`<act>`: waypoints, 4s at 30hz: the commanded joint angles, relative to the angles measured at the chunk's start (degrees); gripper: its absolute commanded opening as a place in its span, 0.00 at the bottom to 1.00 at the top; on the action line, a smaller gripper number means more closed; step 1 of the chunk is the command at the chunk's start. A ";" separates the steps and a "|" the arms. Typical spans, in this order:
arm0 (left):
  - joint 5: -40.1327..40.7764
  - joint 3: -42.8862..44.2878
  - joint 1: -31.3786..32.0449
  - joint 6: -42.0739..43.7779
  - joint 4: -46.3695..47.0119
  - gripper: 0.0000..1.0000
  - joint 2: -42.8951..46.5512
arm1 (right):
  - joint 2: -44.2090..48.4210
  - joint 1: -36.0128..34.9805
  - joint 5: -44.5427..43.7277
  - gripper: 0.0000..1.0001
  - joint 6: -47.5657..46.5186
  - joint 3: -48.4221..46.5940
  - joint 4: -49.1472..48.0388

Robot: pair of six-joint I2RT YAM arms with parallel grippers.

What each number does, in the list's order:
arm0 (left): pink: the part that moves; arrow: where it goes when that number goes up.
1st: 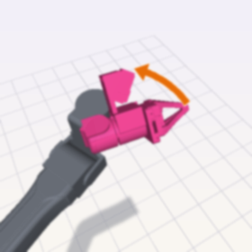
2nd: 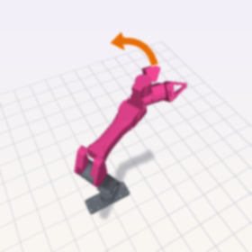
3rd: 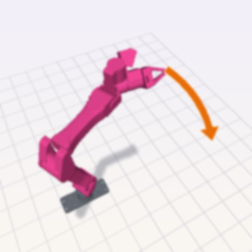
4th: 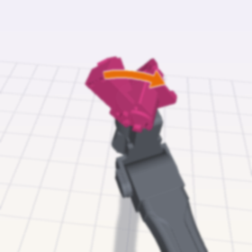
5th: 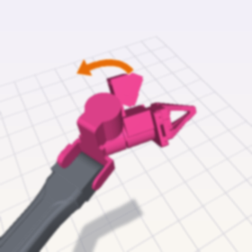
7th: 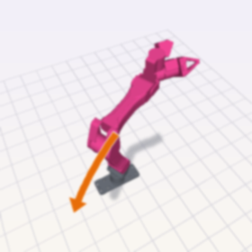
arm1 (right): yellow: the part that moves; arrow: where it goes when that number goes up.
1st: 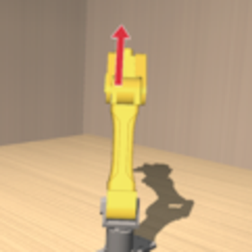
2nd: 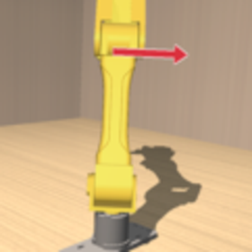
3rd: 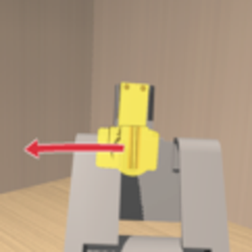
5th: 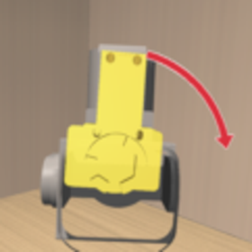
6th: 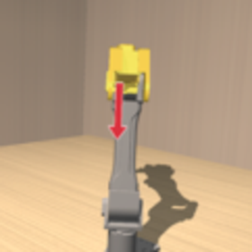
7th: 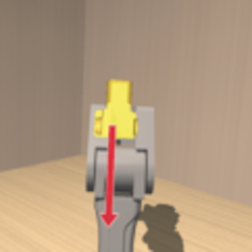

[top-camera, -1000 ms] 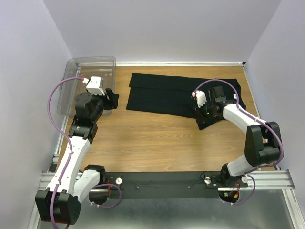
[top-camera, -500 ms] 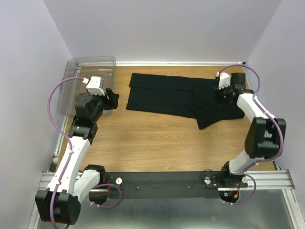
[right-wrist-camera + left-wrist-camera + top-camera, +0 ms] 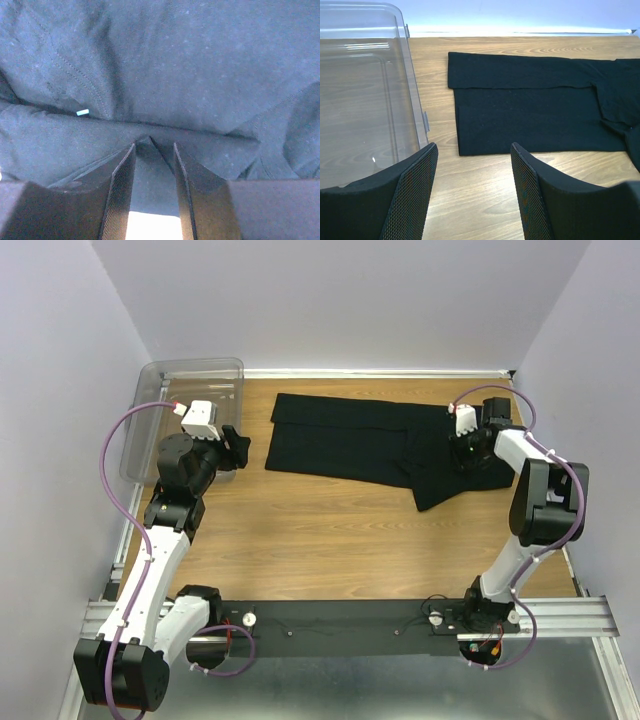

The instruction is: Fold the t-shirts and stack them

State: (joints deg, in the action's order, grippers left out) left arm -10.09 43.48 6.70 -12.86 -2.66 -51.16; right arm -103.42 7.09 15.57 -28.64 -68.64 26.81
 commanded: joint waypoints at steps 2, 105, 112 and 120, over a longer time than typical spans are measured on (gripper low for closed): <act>-1.34 0.55 -0.28 0.73 0.99 0.68 0.09 | -2.66 0.03 2.80 0.45 -2.56 -1.58 2.19; -1.60 0.81 -0.28 1.17 0.72 0.68 -2.46 | -13.83 -14.55 -6.93 0.44 17.57 -18.73 -9.49; -2.22 0.81 -0.28 1.09 0.81 0.68 -2.28 | -14.44 -17.46 -17.57 0.44 16.25 -17.49 -9.49; -2.39 0.81 -0.28 1.09 0.90 0.68 -2.02 | -15.94 -18.87 -23.14 0.42 15.46 -16.35 -9.41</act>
State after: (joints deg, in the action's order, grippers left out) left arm -10.26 43.48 6.70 -12.40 -2.68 -53.58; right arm -117.21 -11.16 -3.14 -13.06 -86.13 16.43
